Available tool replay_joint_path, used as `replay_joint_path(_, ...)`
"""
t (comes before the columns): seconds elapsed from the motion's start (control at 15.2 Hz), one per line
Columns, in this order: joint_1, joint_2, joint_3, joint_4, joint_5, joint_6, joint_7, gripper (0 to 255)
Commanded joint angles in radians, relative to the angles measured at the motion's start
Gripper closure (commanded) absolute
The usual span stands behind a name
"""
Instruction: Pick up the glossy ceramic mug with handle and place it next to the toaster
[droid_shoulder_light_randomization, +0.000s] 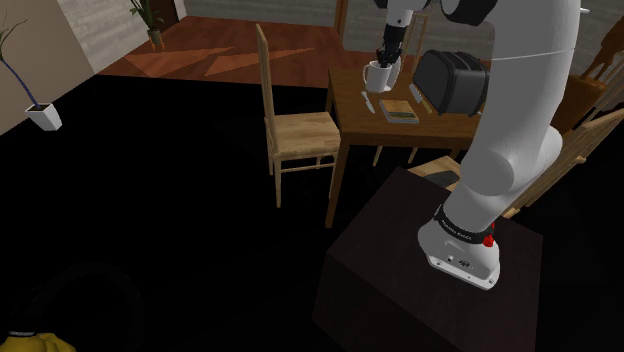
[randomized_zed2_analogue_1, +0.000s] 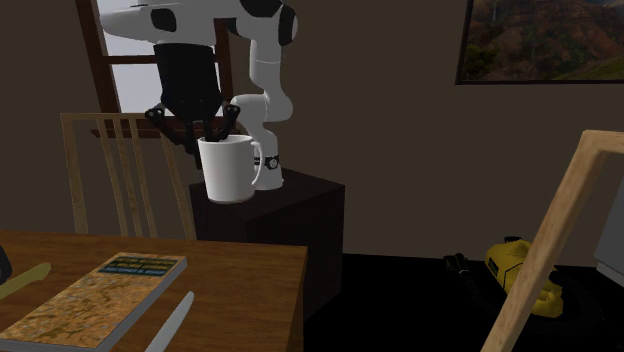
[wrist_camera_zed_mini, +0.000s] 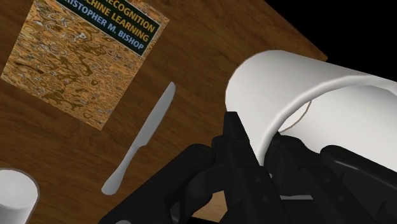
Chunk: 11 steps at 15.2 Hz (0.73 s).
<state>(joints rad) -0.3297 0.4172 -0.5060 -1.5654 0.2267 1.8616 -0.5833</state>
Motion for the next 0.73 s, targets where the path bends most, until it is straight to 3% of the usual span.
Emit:
replay_joint_path(0.0,-0.002,0.0,-0.001,0.026,-0.002,-0.026,0.003,255)
replay_joint_path(0.66,-0.011,-0.015,-0.008,0.14,-0.013,-0.152,0.016,255)
